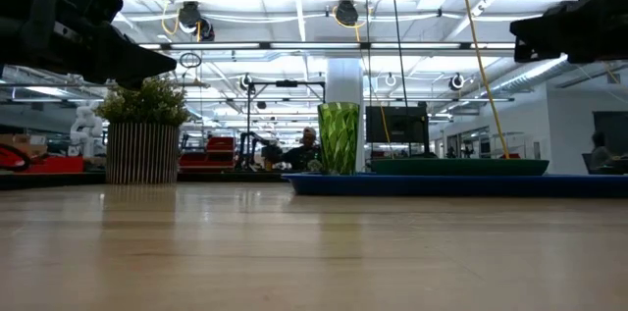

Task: Pick and place plate/cup/fork/spoon on tray
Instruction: Return to Home Position

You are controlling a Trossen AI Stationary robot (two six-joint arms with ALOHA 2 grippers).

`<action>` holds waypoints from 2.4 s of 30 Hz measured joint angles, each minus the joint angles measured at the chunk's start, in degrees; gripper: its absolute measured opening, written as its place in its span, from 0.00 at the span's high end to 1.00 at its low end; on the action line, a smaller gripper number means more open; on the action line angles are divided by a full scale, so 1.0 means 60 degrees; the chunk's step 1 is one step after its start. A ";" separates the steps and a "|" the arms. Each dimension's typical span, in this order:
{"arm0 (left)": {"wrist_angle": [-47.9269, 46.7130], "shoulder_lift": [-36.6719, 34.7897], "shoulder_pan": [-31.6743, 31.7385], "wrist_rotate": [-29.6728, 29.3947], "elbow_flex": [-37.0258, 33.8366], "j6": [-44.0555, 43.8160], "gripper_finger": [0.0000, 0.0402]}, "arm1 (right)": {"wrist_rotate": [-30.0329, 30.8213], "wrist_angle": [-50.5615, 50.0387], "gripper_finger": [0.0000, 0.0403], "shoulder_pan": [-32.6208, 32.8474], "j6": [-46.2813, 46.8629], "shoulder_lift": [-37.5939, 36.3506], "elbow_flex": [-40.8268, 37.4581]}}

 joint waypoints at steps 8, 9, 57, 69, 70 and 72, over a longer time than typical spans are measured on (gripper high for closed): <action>-0.0233 -0.0330 -0.0157 -0.0006 0.0007 0.0328 0.98 | -0.0047 -0.0043 1.00 -0.0296 0.0623 0.0000 0.0003; -0.0395 -0.0442 -0.0148 -0.0007 0.0007 0.0328 0.98 | -0.0047 -0.0043 1.00 -0.0296 0.0684 0.0005 0.0003; -0.4845 -0.4564 0.0076 0.0011 0.0018 0.0396 0.99 | -0.0038 0.0164 1.00 -0.0292 0.1271 0.0040 0.0001; -0.4684 -0.4564 0.0072 -0.0120 0.0004 0.0505 0.99 | -0.0040 0.0164 1.00 -0.0292 0.1272 0.0041 0.0003; -0.4656 -0.4565 0.0072 -0.0131 0.0004 0.0569 0.99 | -0.0040 0.0164 1.00 -0.0292 0.1273 0.0044 0.0001; -0.4630 -0.4615 0.0072 -0.0133 0.0004 0.0593 0.99 | -0.0040 0.0166 1.00 -0.0292 0.1273 0.0044 0.0003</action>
